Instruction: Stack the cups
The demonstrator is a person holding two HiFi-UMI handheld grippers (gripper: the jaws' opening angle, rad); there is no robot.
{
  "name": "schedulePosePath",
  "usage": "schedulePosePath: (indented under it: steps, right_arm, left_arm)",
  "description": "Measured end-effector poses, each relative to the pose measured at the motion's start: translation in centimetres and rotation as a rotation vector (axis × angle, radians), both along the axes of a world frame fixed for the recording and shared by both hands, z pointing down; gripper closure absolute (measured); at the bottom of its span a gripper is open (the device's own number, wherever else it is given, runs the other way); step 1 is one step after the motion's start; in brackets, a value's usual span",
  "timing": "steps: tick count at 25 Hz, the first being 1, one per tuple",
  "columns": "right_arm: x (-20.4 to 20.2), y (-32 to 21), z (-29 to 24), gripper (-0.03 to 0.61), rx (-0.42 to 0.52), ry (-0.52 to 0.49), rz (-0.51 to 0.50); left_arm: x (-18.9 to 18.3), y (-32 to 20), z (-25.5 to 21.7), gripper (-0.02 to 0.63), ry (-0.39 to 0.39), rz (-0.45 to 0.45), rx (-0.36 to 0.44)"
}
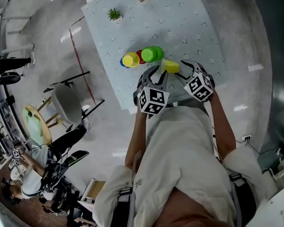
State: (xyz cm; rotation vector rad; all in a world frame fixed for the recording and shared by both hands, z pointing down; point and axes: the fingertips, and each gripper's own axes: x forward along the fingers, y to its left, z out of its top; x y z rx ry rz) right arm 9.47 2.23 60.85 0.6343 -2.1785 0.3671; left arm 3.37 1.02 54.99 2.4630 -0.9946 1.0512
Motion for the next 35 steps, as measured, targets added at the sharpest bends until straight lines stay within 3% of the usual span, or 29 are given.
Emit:
schedulePosePath:
  steps: [9,17,19,35]
  right_arm:
    - [-0.3,0.5,3.0,0.291,0.003,0.049,-0.108]
    - [-1.3,0.1,4.4,0.311,0.024,0.065,-0.184]
    - [-1.5,0.1,4.5,0.360,0.033,0.064,-0.192]
    - [-2.3,1.0,0.6,0.365,0.071,0.004,-0.211]
  left_arm:
    - [0.4,0.0,2.8,0.475,-0.032,-0.006,-0.044]
    - [0.3,-0.1,4.0,0.474,-0.035,-0.011,-0.074]
    - [0.2,-0.1,4.2,0.476,-0.038,-0.014,-0.078]
    - [-1.6,0.6,5.6,0.489,-0.047,-0.060,-0.099]
